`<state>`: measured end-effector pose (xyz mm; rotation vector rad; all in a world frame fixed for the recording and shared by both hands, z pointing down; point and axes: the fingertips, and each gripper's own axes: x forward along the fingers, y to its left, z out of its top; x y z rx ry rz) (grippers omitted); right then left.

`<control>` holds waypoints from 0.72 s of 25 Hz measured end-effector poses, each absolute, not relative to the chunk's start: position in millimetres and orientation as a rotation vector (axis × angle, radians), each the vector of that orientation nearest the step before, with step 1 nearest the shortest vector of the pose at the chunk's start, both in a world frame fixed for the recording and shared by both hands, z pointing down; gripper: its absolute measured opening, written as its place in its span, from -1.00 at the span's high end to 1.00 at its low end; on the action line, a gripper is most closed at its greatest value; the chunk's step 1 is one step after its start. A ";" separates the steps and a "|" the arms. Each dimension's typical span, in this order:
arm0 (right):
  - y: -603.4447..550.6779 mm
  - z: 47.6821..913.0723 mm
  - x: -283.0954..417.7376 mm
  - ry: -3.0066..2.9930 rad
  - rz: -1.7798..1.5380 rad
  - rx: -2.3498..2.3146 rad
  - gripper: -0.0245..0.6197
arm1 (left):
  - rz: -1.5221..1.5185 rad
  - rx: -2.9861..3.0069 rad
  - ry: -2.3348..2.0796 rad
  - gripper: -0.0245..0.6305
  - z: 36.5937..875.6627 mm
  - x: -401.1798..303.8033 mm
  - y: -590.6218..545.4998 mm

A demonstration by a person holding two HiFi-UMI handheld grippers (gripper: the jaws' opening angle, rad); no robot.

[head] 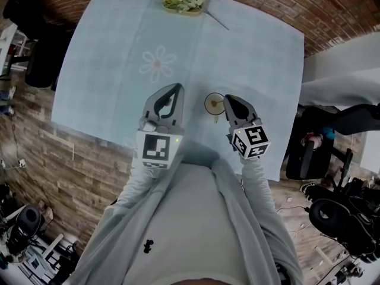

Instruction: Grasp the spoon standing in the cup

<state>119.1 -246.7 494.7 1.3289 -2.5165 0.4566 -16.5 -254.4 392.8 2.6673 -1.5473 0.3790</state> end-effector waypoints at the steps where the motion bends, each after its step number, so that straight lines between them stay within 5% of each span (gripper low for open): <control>1: -246.1 491.7 119.8 -2.517 0.444 1.338 0.87 | 0.376 2.671 -1.546 0.87 391.7 -16.2 -253.9; 18: -225.4 401.0 136.1 -2.594 0.177 1.498 0.87 | 0.341 2.754 -1.516 0.87 369.3 -6.7 -243.5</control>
